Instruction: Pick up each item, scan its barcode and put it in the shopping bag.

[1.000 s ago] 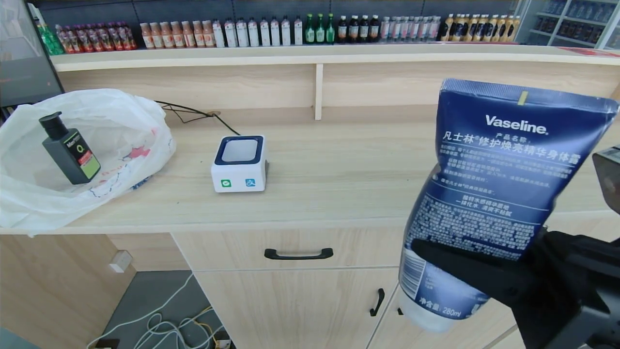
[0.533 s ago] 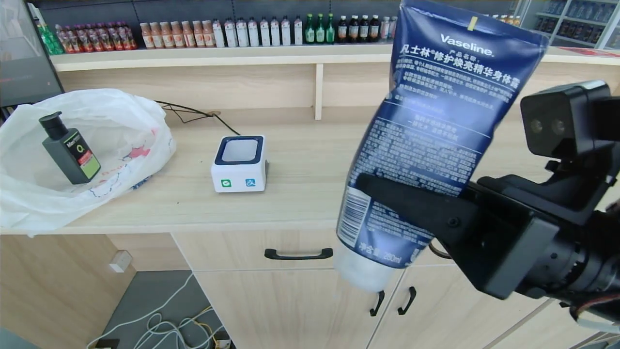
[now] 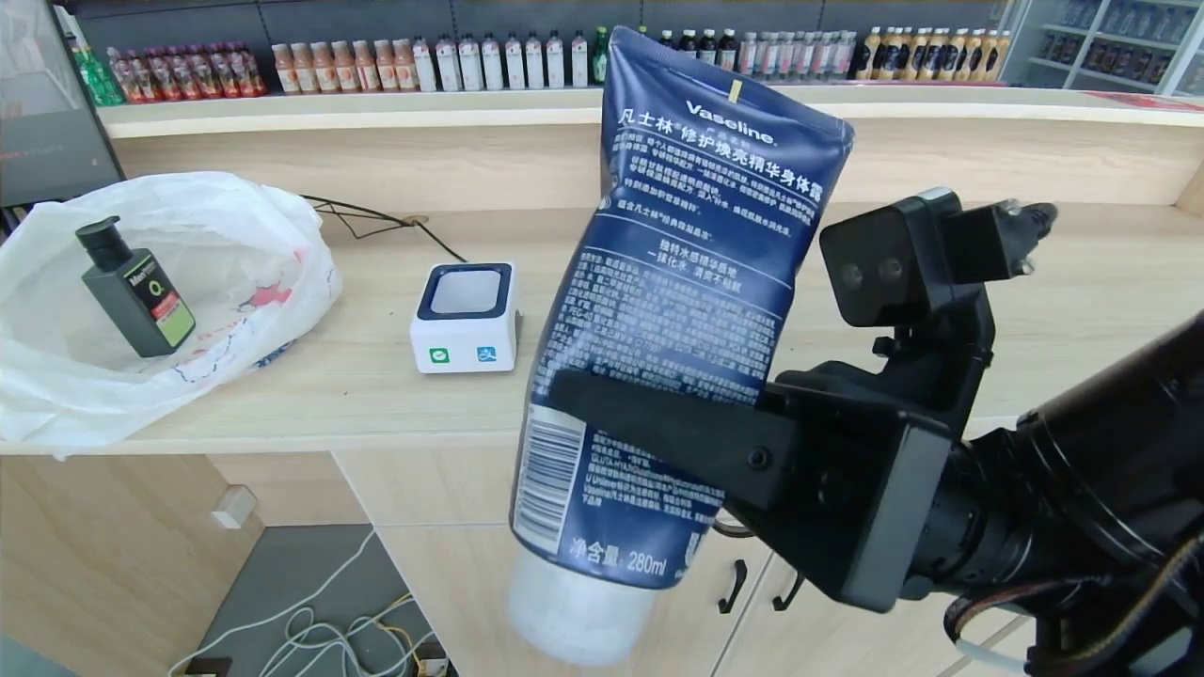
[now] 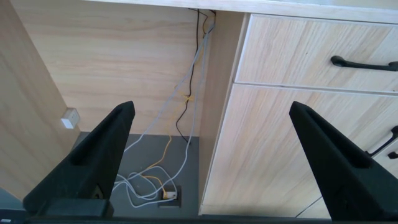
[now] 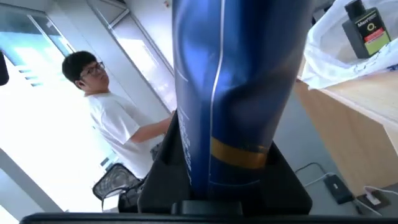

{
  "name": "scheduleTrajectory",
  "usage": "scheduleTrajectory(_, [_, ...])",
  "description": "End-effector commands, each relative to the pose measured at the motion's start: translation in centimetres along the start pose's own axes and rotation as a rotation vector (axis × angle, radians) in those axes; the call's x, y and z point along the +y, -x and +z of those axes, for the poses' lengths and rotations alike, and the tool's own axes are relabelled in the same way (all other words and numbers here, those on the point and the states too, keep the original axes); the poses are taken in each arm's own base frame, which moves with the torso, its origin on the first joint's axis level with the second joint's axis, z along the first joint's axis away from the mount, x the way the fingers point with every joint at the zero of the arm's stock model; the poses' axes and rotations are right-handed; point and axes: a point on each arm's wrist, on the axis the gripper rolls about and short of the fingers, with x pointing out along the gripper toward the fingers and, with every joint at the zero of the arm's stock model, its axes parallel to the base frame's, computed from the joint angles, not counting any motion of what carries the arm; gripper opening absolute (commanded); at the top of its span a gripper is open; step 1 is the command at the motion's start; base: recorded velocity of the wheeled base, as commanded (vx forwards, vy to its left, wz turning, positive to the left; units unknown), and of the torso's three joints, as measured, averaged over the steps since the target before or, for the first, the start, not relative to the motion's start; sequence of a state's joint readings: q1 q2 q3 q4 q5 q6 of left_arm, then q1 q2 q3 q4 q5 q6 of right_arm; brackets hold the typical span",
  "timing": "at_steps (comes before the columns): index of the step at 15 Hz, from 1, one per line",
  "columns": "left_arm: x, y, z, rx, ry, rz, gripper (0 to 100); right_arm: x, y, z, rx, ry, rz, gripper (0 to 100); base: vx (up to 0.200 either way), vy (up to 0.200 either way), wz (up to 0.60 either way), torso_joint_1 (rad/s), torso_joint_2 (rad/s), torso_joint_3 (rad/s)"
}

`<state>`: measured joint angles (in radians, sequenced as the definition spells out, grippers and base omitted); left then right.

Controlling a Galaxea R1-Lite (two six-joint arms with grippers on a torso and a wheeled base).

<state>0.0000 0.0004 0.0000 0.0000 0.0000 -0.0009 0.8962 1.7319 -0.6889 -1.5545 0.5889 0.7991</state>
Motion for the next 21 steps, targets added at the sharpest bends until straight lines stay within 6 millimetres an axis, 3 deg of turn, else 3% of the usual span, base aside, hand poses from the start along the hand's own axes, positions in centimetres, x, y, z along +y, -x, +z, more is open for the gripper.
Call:
scheduleTrajectory(1, [0.0,0.0,0.0,0.000,0.001,0.000,100,-0.6,0.2,-0.3,0.001,-0.032,-0.013,0,0.000,0.000,0.00,0.000,0.00,0.000])
scheduleTrajectory(4, [0.0,0.0,0.0,0.000,0.001,0.000,100,-0.6,1.6,-0.7,0.016,-0.101,-0.057,0,0.000,0.000,0.00,0.000,0.00,0.000])
scheduleTrajectory(9, [0.0,0.0,0.0,0.000,0.001,0.000,100,-0.5,1.6,-0.2,-0.002,-0.107,-0.056,0,0.000,0.000,0.00,0.000,0.00,0.000])
scheduleTrajectory(15, [0.0,0.0,0.0,0.000,-0.001,0.000,100,1.0,2.4,1.0,-0.036,-0.162,-0.036,0,0.000,0.000,0.00,0.000,0.00,0.000])
scheduleTrajectory(21, [0.0,0.0,0.0,0.000,0.001,-0.002,100,0.1,2.9,1.2,-0.045,-0.157,-0.074,0,0.000,0.000,0.00,0.000,0.00,0.000])
